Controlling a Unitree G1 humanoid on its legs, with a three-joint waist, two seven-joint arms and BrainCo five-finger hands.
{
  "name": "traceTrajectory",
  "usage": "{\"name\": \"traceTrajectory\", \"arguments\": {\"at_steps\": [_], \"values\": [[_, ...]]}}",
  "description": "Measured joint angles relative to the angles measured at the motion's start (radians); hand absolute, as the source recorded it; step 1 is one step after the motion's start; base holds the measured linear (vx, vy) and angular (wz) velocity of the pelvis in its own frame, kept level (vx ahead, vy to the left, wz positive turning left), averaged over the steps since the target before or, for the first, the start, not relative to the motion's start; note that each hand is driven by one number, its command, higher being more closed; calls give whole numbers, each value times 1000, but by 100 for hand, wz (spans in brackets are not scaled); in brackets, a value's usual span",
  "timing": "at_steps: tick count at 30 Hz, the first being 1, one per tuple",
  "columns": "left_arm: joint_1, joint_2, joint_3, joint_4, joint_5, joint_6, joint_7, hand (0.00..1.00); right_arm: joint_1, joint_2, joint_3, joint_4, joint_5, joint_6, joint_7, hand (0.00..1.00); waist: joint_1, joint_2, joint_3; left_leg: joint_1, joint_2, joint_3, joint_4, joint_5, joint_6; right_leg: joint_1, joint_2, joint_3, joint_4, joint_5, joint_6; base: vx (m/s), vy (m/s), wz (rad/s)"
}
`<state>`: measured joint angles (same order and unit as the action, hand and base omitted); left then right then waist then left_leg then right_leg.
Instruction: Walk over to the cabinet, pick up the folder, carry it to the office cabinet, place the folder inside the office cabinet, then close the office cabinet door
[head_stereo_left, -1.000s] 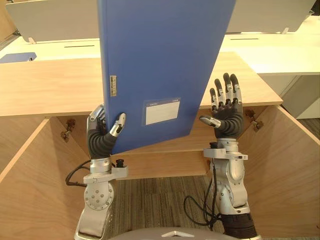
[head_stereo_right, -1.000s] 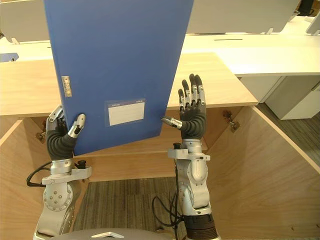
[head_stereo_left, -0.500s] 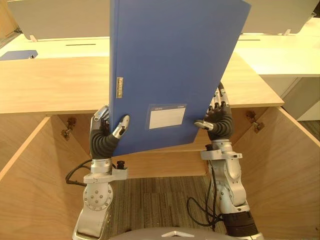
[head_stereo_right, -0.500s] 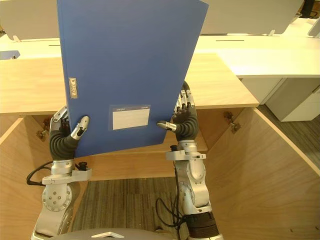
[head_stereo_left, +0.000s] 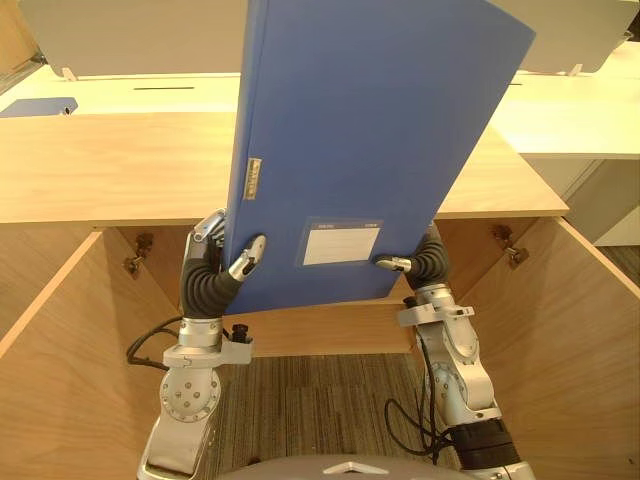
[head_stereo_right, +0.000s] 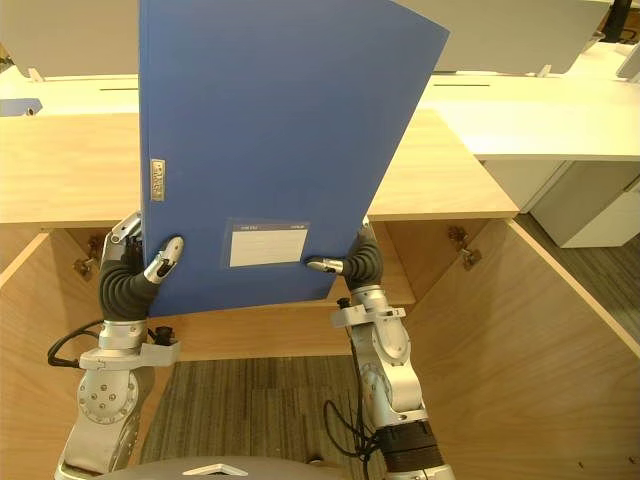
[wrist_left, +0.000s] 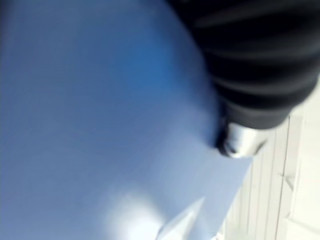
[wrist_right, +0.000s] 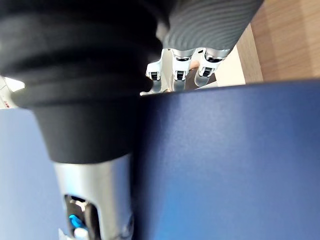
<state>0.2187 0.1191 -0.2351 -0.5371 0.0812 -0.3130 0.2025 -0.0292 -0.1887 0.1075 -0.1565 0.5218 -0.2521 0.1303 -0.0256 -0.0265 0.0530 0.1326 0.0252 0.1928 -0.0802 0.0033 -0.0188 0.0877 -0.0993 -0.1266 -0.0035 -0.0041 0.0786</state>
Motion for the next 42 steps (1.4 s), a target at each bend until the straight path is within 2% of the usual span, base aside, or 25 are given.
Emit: {"name": "traceTrajectory", "arguments": {"at_steps": [12, 13, 21, 24, 30, 32, 38, 42], "values": [[-1, 36, 37, 1, 16, 0, -23, 100, -22, -21, 38, 56, -21, 12, 41, 100, 0, -3, -2, -3, 0, -2, -6, 5, 2, -6, -1, -1, 7, 0, 0, 0, 0, 0], [-2, 38, 38, 1, 18, 0, -23, 0, -22, -21, 39, 56, -22, 12, 43, 100, 0, -3, -3, -5, 0, -2, -6, 6, 2, -8, -1, -1, 8, 0, 0, 0, 0, 0], [-2, 37, 39, 14, 22, 0, -29, 0, -22, -14, 36, 54, -23, 10, 44, 100, 0, -10, -13, -13, 0, -3, -6, 14, -1, -18, -1, -1, 14, 1, -1, -4, -2, 0], [-2, 30, 57, 41, 35, 0, -28, 0, -22, 3, 19, 49, -57, 10, 38, 100, 0, -11, -14, -13, 0, -3, -6, 16, -1, -18, -1, -1, 14, 1, -1, -33, -14, 0], [0, 14, 80, 51, 60, -2, -12, 0, -21, 73, -45, -7, -98, 7, -49, 100, 3, -15, -17, -13, 0, -4, -6, 19, 0, -18, -1, 0, 12, 3, -1, -6, -2, 0], [0, 14, 90, 52, 62, -2, -4, 0, -20, 78, -51, -27, -101, 7, -56, 100, 2, -15, -17, -13, 0, -4, -5, 19, 0, -18, -1, 0, 11, 5, -1, 0, 0, 0], [31, -84, 262, 158, 80, 3, 84, 0, -7, 121, -90, -146, -177, -27, -101, 100, 4, -15, -17, -14, 0, -7, -6, 19, 0, -16, -1, -4, 11, 5, -1, 0, 0, 1], [59, -127, 342, 235, 78, 26, 118, 0, 34, 156, -124, -189, -239, -49, -144, 100, 6, -16, -18, -21, -2, -28, -6, 24, 2, -12, -4, -26, 10, 3, -1, -10, -7, 16]]}}
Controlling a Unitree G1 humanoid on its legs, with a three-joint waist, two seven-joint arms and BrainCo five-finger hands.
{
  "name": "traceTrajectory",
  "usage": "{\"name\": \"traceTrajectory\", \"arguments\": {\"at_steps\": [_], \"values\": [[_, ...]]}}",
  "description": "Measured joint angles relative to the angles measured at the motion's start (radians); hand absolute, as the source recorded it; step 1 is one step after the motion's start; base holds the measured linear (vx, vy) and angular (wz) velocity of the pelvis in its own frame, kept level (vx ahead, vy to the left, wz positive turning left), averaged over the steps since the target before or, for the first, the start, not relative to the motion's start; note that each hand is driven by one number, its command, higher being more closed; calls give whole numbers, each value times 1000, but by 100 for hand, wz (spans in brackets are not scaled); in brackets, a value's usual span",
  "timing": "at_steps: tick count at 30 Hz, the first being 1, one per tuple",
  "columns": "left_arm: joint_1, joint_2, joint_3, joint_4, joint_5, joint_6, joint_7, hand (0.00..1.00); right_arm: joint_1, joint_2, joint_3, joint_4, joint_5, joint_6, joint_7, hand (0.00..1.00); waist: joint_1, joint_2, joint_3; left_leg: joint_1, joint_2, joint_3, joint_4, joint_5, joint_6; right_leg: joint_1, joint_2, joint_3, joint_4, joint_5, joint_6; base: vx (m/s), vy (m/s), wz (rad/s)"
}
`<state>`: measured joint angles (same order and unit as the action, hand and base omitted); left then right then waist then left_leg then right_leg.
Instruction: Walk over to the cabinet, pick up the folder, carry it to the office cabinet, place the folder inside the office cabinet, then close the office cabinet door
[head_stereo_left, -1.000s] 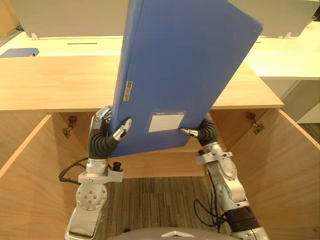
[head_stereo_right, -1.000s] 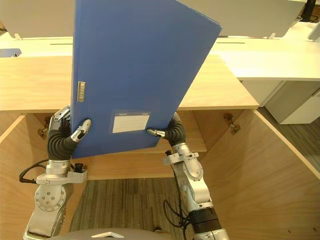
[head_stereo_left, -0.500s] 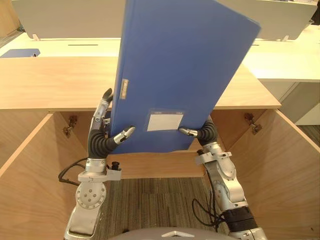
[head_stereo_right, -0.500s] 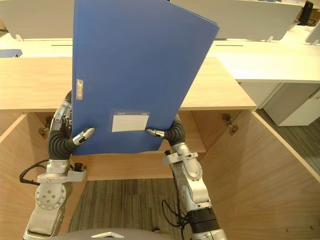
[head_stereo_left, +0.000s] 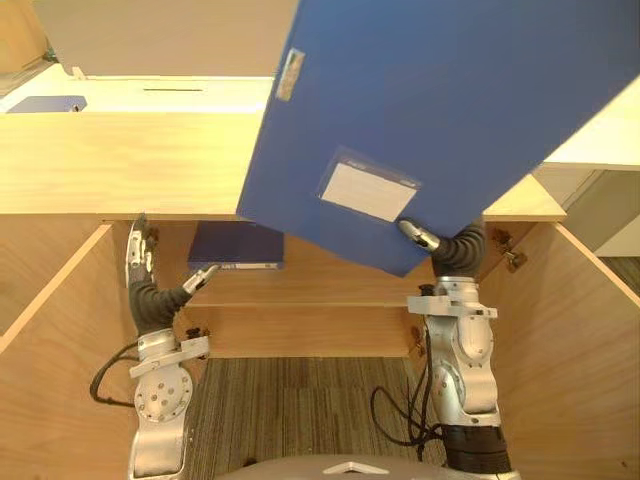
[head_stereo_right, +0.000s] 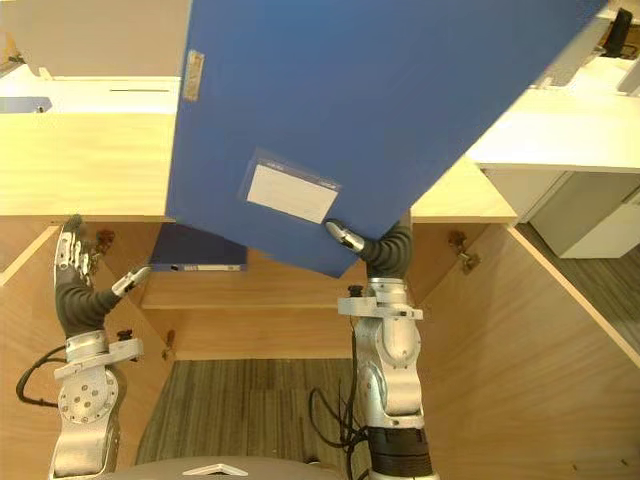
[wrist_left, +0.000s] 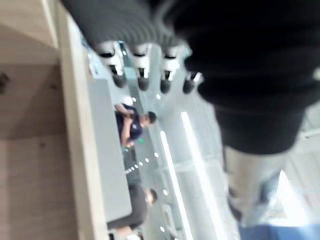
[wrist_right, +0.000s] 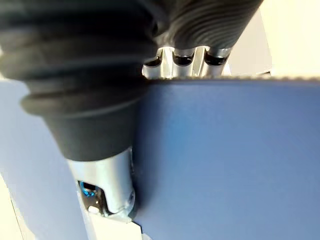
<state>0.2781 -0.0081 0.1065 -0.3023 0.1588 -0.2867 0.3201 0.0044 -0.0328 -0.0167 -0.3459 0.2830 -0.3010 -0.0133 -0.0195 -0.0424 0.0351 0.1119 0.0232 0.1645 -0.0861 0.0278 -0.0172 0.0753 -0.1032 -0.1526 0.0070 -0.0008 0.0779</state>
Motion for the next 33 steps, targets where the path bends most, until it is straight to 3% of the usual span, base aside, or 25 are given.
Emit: {"name": "traceTrajectory", "arguments": {"at_steps": [10, 21, 26, 33], "values": [[61, -25, 54, 216, -21, 54, -12, 0, 75, 16, 13, 1, -127, 5, -18, 100, 12, -1, 0, -8, 0, -23, 0, 8, -2, -1, -2, -22, 1, -2, 2, -29, -13, 7], [62, -27, 94, 750, -61, 150, -116, 0, 149, 11, 94, 85, -214, 43, -19, 100, 14, -8, 2, -13, 2, -21, 0, 8, -2, -6, -1, -21, -1, -2, 2, 0, 0, 0], [21, 31, 109, 1023, -77, 168, -138, 0, 158, -26, 133, 168, -263, 50, -19, 100, 19, -7, 3, -27, 4, -18, 0, 8, -3, -6, 4, -18, -25, 10, -1, 0, 0, 0], [-11, 74, 108, 1179, -74, 183, -151, 0, 166, -58, 138, 223, -331, 58, -41, 100, 23, 15, 49, -42, 7, 2, 8, 3, -8, -36, 5, 2, -13, 9, -4, -6, 0, -7]]}}
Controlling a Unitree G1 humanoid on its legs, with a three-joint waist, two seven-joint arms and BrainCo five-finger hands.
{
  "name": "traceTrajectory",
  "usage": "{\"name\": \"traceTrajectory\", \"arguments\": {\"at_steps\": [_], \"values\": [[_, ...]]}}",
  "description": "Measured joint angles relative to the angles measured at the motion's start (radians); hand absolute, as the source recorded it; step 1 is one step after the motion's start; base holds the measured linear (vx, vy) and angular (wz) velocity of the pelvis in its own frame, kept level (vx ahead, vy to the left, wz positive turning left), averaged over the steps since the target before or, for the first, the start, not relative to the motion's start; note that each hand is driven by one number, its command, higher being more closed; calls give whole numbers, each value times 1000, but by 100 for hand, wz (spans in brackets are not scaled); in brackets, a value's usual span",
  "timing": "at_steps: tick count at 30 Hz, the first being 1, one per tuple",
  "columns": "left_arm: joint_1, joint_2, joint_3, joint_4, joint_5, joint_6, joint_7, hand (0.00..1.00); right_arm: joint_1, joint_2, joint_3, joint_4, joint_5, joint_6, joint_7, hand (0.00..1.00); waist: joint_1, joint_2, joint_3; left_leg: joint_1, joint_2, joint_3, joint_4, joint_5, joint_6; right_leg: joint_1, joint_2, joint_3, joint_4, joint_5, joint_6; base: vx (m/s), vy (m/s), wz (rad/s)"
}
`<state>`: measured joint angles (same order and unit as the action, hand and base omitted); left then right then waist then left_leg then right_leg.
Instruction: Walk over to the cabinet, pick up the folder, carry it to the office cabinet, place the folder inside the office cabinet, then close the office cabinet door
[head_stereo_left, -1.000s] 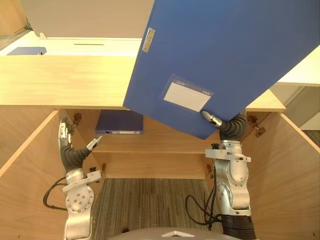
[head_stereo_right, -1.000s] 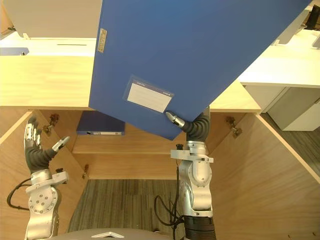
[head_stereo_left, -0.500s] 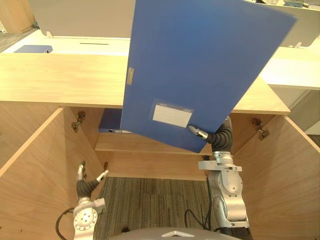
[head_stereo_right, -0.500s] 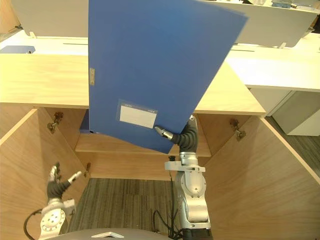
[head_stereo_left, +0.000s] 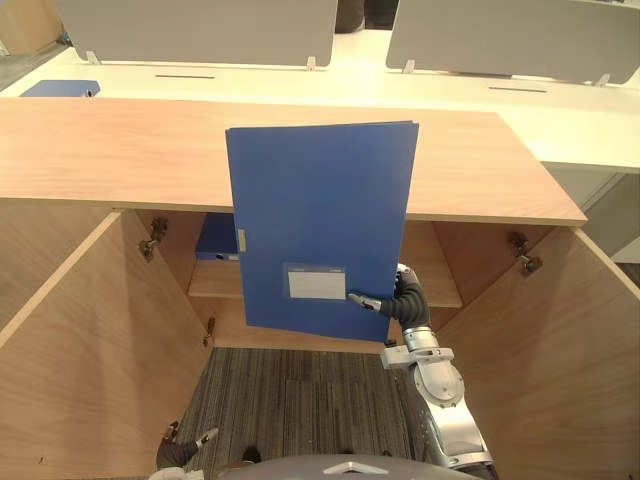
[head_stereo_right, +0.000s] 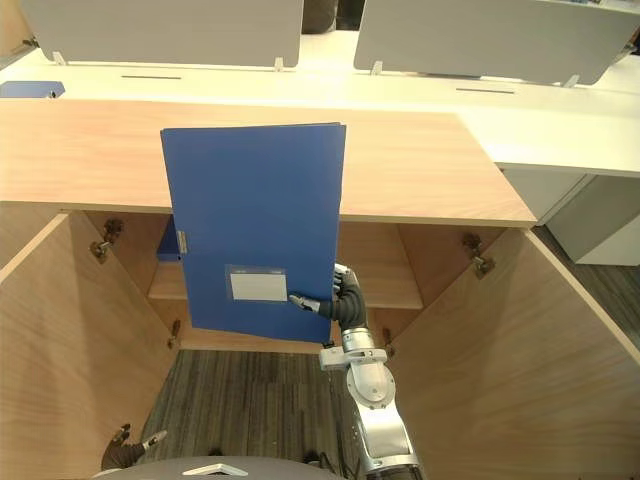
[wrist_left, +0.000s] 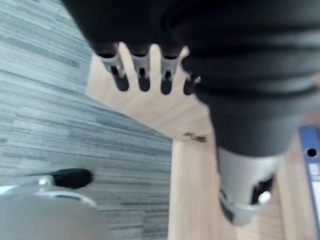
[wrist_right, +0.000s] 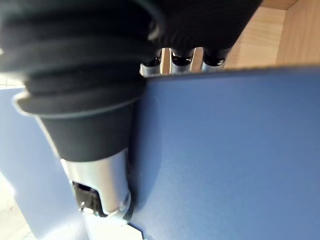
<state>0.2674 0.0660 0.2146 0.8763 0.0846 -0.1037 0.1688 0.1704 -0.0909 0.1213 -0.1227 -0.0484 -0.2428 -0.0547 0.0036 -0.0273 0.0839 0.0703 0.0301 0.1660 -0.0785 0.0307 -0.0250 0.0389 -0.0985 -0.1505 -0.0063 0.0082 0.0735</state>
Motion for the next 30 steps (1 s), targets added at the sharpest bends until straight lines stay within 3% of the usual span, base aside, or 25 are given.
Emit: {"name": "traceTrajectory", "arguments": {"at_steps": [1, 3, 4, 8, 12, 16, 18, 30], "values": [[-8, 2, 0, 4, 0, 3, 0, 0, -10, -4, 17, 0, -9, 0, -10, 100, 1, -10, 10, -24, 4, 6, 27, -9, 1, -25, 0, 8, 25, -2, -2, -48, -5, -20], [-50, 4, 2, 3, -1, 3, 2, 0, -44, -4, 32, -11, -41, 1, -32, 100, -2, -2, 76, -138, 24, 9, 189, -73, 3, -105, -3, 18, 108, -22, -13, -94, -20, -16], [-85, 2, 2, 0, -2, 4, 3, 0, -71, -6, 46, -30, -62, 1, -52, 100, -1, 8, 121, -227, 49, 13, 323, -127, 3, -177, 0, 30, 196, -52, -14, -184, -16, -18], [-155, -15, 3, -32, -5, 4, 16, 0, -151, -26, 126, -111, -133, 7, -92, 100, 7, 44, 198, -487, 115, 25, 671, -274, 4, -465, -1, 66, 551, -194, -21, -207, 20, -25], [-166, -20, 10, -90, -6, 1, 30, 0, -165, -30, 152, -228, -179, 6, -130, 100, 18, 49, 214, -638, 149, 17, 874, -373, 4, -627, -3, 83, 766, -300, -27, -108, 0, -10], [-137, -38, -6, -251, -25, 0, 44, 0, -199, -36, 136, -303, -198, 6, -173, 100, 27, 53, 230, -761, 157, -13, 1011, -416, 4, -743, -20, 79, 910, -350, -27, -33, 8, 12], [-93, -51, -33, -379, -36, -22, 39, 0, -240, -35, 112, -326, -205, 6, -189, 100, 38, 64, 254, -829, 158, -27, 1082, -445, 6, -805, -29, 78, 983, -382, -27, -33, 27, 10], [-75, -60, -59, -636, -44, -58, 2, 0, -355, -44, 11, -333, -212, 0, -236, 100, 85, 84, 374, -1119, 154, -61, 1284, -491, 4, -1094, -54, 93, 1221, -463, -28, -46, -18, 8]]}}
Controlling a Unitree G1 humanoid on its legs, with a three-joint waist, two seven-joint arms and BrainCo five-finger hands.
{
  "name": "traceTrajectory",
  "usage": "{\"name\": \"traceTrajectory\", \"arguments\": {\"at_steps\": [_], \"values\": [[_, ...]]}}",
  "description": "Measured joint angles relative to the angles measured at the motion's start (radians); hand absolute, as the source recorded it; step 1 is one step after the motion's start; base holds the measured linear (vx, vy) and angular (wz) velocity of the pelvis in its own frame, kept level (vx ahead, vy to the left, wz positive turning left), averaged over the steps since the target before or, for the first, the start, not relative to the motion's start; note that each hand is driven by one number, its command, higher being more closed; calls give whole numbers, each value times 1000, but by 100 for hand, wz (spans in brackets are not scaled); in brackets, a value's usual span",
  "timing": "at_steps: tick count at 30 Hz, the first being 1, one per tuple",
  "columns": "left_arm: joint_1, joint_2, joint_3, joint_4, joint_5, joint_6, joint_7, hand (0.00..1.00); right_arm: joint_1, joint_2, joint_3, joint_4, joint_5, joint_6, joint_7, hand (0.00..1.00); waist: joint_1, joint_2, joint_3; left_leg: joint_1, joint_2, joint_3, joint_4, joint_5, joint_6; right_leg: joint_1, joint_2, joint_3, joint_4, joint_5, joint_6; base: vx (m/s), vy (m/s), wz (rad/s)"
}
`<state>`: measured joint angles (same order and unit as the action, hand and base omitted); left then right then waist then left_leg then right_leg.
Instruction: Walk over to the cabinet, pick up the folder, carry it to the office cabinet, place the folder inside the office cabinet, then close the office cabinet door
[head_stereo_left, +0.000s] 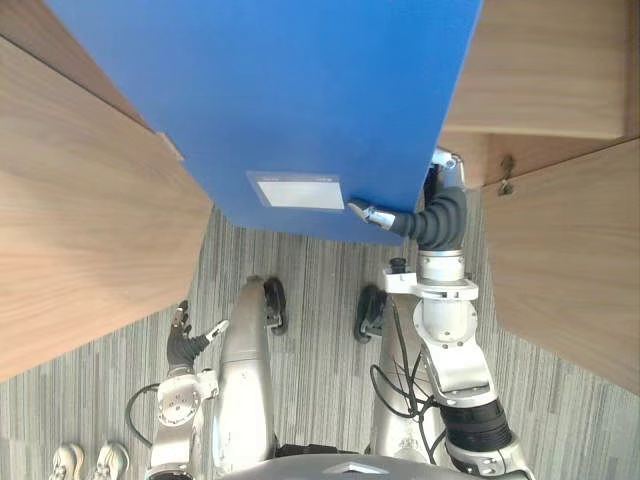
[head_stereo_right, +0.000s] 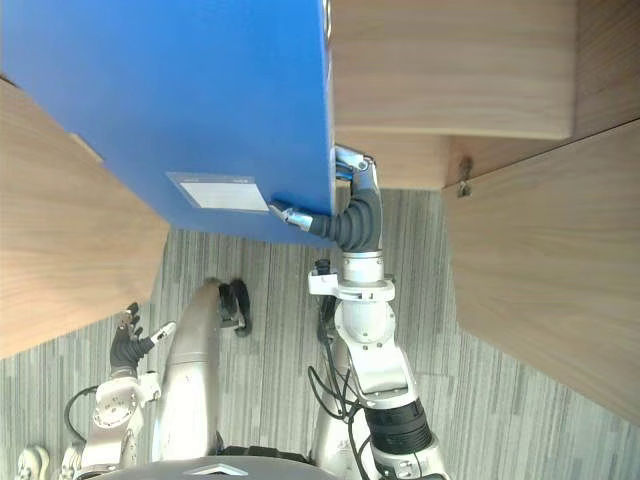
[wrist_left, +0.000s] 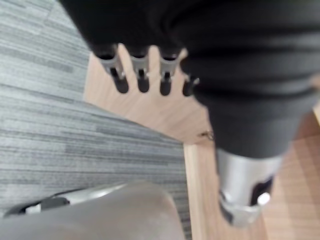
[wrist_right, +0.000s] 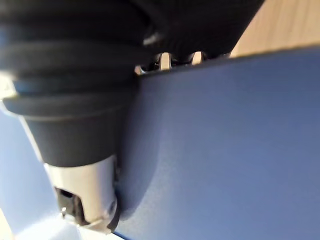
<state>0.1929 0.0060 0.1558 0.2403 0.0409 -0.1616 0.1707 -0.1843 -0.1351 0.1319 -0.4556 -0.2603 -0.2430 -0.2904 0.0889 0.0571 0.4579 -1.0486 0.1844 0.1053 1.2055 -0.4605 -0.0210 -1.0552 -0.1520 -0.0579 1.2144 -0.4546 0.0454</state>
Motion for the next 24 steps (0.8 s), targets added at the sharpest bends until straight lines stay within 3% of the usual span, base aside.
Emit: {"name": "traceTrajectory", "arguments": {"at_steps": [9, 17, 24], "values": [[0, -25, -1, -113, -20, -3, -5, 0, -47, 0, -85, 65, 157, 1, -15, 100, -6, 4, 34, -84, 5, 2, 34, -3, -5, -97, 5, 15, 46, -5, 0, -39, -49, -2], [-2, -27, -2, -114, -56, -7, -16, 0, -116, 1, -146, 174, 464, -1, 60, 100, -3, 4, 34, -89, 5, -2, 35, -3, -5, -102, 5, 12, 50, -7, -3, -45, -38, 1], [-2, -27, 0, -155, -97, -11, -28, 0, -285, -14, -244, 289, 751, -24, 59, 100, 4, 5, 33, -106, -1, -25, 26, 12, -15, -102, 0, -10, 45, -7, -6, -45, -34, 7]]}}
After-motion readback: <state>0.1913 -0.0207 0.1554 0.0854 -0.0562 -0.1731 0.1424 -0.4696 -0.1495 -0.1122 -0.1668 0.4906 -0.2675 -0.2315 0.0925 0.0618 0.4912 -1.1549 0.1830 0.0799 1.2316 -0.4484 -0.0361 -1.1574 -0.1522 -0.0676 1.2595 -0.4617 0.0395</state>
